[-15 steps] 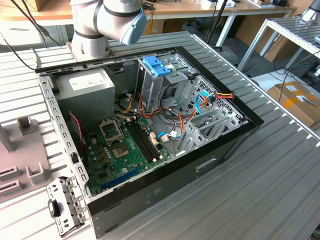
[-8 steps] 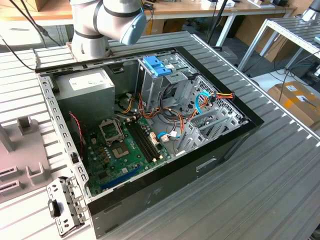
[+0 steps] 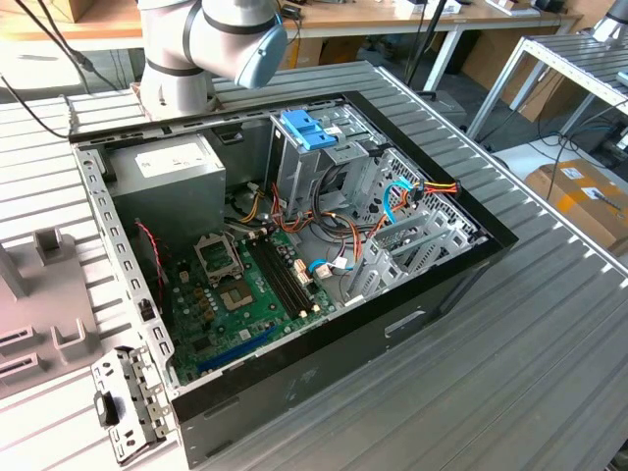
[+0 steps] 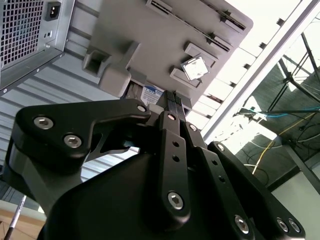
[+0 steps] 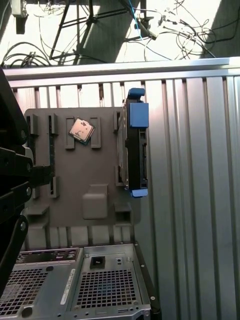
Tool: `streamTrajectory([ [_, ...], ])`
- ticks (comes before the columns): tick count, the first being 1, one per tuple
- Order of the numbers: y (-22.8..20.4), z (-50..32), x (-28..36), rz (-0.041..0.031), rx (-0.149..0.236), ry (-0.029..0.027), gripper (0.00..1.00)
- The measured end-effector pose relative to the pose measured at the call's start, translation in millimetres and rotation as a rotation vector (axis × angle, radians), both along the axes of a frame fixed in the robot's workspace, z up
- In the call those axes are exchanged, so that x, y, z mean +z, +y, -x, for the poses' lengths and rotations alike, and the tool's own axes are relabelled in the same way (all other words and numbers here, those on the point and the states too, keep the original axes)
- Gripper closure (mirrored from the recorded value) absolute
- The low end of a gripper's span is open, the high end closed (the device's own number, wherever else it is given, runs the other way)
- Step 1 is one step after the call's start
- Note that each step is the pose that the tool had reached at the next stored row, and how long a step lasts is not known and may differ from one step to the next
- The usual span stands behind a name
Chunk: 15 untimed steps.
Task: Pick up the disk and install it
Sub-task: 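Reach for the disk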
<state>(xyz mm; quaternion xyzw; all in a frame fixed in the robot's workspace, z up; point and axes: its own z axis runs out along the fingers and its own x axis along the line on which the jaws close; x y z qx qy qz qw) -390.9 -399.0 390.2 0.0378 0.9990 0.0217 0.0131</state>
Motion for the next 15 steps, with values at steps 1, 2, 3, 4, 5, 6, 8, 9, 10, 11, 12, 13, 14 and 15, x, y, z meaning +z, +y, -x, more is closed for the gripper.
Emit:
streamTrajectory([
  [1,0.0,0.6,0.1,0.0001,0.0,0.0001,0.89],
  [2,0.0,1.0,0.0,0.0,0.0,0.0001,0.89],
  [3,0.0,1.5,0.0,0.0,0.0,0.0,0.89],
  [4,0.0,1.8,0.0,0.0,0.0,0.0,0.89],
  [5,0.0,2.3,0.0,0.0,0.0,0.0,0.89],
  [6,0.0,2.7,0.1,0.0001,0.0,0.0001,0.89],
  [8,0.0,3.5,0.0,0.0,0.0,0.0,0.89],
  [9,0.0,4.1,0.0,0.0,0.0,0.0001,0.89],
  [10,0.0,4.5,0.0,0.0,0.0,0.0,0.89],
  [11,0.0,4.9,0.0,0.0,0.0,0.0,0.89],
  [12,0.0,5.2,0.0,0.0,0.0,0.0,0.89],
  [13,0.0,5.7,0.0,0.0,0.0,0.0001,0.89],
  [14,0.0,6.1,0.0,0.0,0.0,0.0001,0.89],
  [15,0.0,6.4,0.0,0.0001,0.0,0.0001,0.89],
])
